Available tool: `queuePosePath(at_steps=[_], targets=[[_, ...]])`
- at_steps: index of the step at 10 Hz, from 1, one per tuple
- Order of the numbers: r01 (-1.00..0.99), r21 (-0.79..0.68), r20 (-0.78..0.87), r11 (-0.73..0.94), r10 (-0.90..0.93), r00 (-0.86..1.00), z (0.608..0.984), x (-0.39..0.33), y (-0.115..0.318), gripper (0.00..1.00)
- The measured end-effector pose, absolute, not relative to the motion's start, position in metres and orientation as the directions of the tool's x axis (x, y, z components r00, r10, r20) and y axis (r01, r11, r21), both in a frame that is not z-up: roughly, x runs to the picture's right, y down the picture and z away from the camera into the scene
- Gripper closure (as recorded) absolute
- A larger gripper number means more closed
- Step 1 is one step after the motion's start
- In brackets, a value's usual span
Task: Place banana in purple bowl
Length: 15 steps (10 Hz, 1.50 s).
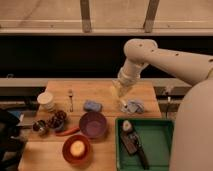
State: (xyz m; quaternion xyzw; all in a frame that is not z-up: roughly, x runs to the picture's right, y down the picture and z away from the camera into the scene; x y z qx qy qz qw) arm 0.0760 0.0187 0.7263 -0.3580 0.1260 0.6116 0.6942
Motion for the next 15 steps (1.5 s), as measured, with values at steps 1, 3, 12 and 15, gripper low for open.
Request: queuePosePath(at_steps=[1,3,12,15], targets=[[-0.918,-0.396,-0.604,0.002,0.753,0.262,0.727,0.057,0.023,1.00],[-0.869,-0.494,-0.596,0.005,0.727,0.343,0.722,0.024,0.045,1.00],[-0.800,-0.600,-0.594,0.020,0.659,0.462,0.712,-0.013,0.083,1.00],[-0.781,-0.624,-0.615,0.003,0.616,0.493,0.729,-0.030,0.117,0.94]])
